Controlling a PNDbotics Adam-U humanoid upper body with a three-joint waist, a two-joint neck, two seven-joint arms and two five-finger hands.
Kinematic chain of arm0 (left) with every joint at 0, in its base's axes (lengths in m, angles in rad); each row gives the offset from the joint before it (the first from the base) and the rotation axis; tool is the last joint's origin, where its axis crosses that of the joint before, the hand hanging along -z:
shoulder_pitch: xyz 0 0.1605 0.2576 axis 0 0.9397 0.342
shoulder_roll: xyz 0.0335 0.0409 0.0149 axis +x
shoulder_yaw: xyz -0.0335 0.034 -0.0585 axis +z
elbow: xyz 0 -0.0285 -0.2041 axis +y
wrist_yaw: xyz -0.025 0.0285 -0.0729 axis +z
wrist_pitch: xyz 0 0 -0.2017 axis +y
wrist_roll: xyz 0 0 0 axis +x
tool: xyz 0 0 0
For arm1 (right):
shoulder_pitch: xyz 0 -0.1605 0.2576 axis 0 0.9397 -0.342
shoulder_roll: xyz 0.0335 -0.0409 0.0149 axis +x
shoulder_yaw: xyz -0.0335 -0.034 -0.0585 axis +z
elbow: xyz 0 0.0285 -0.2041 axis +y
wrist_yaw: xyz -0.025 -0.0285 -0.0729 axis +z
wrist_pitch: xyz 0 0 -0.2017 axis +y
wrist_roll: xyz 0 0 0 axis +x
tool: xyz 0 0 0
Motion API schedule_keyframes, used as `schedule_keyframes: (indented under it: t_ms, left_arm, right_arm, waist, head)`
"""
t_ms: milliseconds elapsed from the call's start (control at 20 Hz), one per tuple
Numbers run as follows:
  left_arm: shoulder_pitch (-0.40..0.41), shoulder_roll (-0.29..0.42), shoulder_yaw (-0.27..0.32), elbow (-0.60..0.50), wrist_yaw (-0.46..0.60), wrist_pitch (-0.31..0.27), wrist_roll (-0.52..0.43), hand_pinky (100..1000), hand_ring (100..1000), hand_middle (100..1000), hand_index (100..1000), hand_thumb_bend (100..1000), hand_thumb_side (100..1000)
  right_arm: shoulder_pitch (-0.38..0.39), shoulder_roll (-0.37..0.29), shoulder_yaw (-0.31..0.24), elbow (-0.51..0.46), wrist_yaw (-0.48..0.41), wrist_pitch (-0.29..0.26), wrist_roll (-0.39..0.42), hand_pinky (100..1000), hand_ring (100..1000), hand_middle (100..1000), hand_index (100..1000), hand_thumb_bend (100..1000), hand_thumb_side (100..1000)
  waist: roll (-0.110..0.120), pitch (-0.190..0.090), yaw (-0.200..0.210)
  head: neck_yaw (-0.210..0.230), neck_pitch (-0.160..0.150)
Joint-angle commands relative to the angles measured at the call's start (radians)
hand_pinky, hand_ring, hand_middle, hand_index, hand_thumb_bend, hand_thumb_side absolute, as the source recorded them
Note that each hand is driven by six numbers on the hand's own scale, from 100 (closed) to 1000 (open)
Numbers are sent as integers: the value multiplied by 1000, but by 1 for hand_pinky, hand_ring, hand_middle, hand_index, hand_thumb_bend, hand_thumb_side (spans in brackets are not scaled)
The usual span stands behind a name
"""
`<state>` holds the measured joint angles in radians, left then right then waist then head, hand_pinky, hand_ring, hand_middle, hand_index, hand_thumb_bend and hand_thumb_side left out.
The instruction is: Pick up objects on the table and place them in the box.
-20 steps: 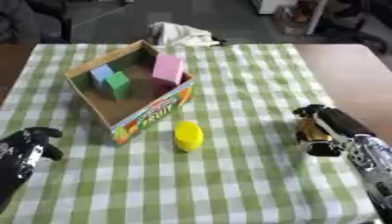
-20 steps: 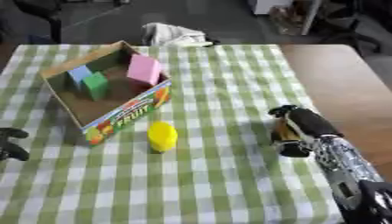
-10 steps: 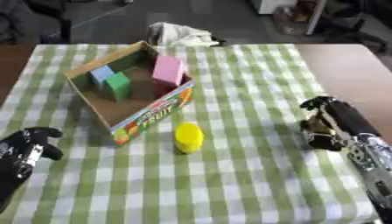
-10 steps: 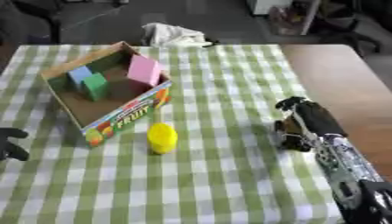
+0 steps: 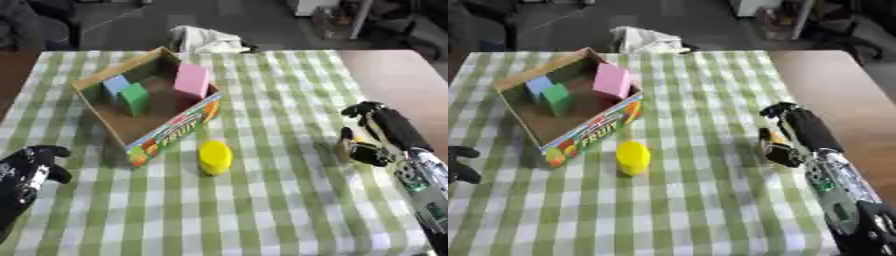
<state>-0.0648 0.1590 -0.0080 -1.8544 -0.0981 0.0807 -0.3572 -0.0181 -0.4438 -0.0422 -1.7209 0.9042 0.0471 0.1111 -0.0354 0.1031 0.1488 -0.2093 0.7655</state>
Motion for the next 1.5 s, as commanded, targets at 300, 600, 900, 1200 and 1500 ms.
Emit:
schedule_keyframes:
  t_ms: [300, 600, 900, 1200, 1500]
  left_arm:
    - [-6, 14, 10, -16, 0, 2, 7, 584, 526, 653, 707, 100, 639]
    - [-5, 14, 10, -16, 0, 2, 7, 584, 526, 653, 707, 100, 641]
    - [-4, 14, 10, -15, 1, 2, 9, 584, 525, 653, 707, 100, 642]
    - [-3, 14, 10, -15, 1, 3, 10, 585, 525, 653, 707, 100, 644]
    - [-1, 17, 5, -13, 2, 3, 7, 584, 525, 653, 707, 100, 644]
  right_arm:
    - [67, 7, -45, -77, 97, -19, 210, 862, 1000, 951, 997, 282, 401]
    - [79, 22, -46, -32, 110, -15, 306, 840, 985, 938, 993, 274, 444]
    - [68, 28, -53, -11, 101, -4, 276, 715, 813, 614, 781, 200, 100]
    - [47, 14, -53, -49, -71, 91, -3, 657, 750, 270, 366, 100, 100]
    - [-90, -89, 10, -96, -307, 116, -80, 657, 764, 256, 344, 100, 100]
  waist:
    - [-2, -11, -5]
    - [-1, -13, -7]
    - [2, -14, -10]
    - [2, -15, -11]
    - [0, -21, -4]
  head:
    - [2, 5]
    - [2, 5]
    - [3, 5]
    - [4, 5]
    - [1, 5]
